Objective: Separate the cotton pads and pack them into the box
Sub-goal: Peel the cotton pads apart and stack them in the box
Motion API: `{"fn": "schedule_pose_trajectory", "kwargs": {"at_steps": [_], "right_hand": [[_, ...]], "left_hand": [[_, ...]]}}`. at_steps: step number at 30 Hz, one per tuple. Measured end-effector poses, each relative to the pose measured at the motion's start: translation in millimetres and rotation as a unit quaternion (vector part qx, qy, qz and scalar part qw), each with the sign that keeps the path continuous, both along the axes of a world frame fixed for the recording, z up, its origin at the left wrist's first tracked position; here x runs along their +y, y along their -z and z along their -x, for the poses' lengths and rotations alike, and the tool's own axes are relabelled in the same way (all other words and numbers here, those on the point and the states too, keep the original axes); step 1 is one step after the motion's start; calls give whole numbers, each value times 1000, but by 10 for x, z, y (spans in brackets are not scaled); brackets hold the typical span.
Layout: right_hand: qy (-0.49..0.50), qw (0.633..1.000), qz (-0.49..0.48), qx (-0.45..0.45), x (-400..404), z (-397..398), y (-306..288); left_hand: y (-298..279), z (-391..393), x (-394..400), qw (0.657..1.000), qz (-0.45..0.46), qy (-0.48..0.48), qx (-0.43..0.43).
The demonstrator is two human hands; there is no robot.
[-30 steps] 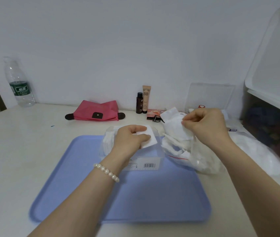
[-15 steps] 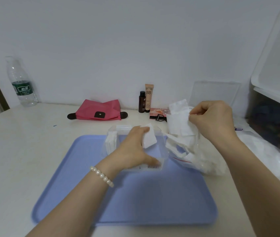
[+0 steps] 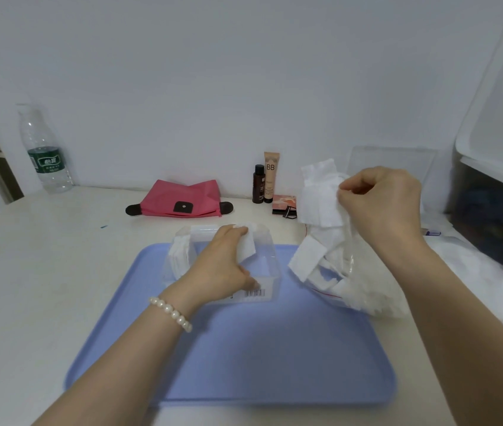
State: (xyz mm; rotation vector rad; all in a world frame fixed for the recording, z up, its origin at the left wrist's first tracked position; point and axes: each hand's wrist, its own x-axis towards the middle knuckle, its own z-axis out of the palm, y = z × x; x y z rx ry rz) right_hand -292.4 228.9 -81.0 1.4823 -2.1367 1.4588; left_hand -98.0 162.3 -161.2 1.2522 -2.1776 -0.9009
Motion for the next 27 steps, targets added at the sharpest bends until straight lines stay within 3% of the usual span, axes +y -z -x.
{"fn": "schedule_pose_trajectory", "kwargs": {"at_steps": [3, 6, 9, 13, 17, 20, 24, 27], "right_hand": [[-11, 999, 32, -39, -11, 5, -83], [-34, 989, 75, -124, 0, 23, -117], [-91, 955, 107, -260, -3, 40, -113], [-226, 819, 96, -519, -126, 17, -18], [-296, 719, 12, -629, -325, -93, 170], [-295, 720, -28, -628, -418, -152, 329], [-252, 768, -53, -586, -467, -136, 458], [-270, 752, -57, -599, -475, -65, 489]], "left_hand": [[-1, 26, 3, 997, 31, -33, 56], [-48, 49, -25, 977, 55, -71, 194], [-180, 86, -43, 936, -43, -93, 336], [-298, 122, -149, 886, -150, -122, 421], [-301, 146, -231, 874, -202, -105, 430], [-262, 110, -263, 850, -260, -63, 454], [-175, 25, -252, 847, -319, 54, 422], [-125, 19, -253, 830, -328, 97, 440]]}}
